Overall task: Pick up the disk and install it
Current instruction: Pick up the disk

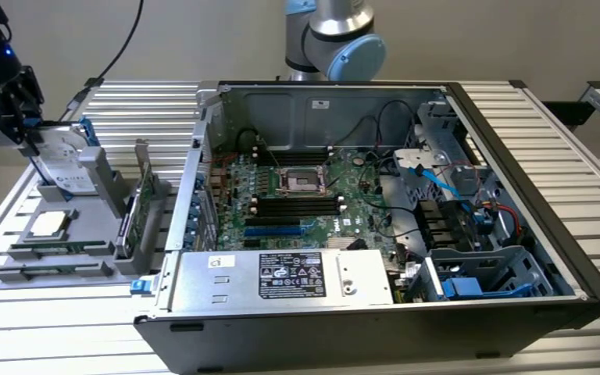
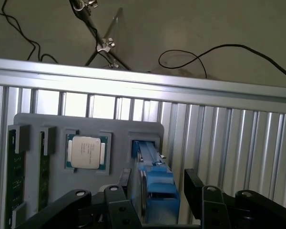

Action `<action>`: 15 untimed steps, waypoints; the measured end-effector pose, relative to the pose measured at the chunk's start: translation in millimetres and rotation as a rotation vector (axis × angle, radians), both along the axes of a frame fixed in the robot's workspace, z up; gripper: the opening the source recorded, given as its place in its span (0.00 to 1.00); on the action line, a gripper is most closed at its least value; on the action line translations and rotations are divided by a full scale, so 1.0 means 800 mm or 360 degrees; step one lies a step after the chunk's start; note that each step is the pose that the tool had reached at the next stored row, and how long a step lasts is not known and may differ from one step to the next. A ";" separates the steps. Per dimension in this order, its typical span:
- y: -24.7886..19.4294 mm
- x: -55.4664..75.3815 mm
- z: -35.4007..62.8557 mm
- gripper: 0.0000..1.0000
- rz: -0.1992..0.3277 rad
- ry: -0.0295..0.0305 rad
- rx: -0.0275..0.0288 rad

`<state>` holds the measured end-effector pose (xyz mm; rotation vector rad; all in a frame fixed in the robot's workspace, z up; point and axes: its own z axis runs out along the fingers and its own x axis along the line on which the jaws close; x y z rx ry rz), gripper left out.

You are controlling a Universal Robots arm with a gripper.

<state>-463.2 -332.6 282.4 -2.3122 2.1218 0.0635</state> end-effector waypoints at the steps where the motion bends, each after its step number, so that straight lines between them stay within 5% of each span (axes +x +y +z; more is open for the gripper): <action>1: 0.0000 0.000 0.000 0.56 -0.0004 0.00000 0.00000; 15: 0.0001 -0.001 -0.003 0.56 -0.0022 -0.00001 0.00000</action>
